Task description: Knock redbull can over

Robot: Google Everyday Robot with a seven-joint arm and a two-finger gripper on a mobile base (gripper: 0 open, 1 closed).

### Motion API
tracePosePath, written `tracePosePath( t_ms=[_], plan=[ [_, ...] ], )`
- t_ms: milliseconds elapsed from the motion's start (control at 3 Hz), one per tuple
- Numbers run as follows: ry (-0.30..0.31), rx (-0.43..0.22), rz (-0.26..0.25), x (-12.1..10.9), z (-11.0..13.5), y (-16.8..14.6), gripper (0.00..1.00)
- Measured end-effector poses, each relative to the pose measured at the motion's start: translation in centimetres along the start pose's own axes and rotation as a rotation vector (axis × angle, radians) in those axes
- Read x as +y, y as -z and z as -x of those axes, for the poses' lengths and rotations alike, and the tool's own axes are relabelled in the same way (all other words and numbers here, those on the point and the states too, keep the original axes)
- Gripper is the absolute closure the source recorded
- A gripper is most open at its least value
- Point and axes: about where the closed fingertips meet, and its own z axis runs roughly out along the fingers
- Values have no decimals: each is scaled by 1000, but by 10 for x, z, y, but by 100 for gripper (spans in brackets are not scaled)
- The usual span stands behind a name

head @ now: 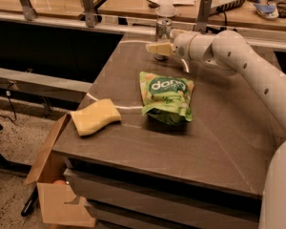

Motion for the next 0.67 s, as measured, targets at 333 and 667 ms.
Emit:
tracePosePath(
  t_ms=[333,667],
  plan=[
    [8,-25,7,-6,9,-12,49],
    [94,-55,86,-4,49,24,81]
  ],
)
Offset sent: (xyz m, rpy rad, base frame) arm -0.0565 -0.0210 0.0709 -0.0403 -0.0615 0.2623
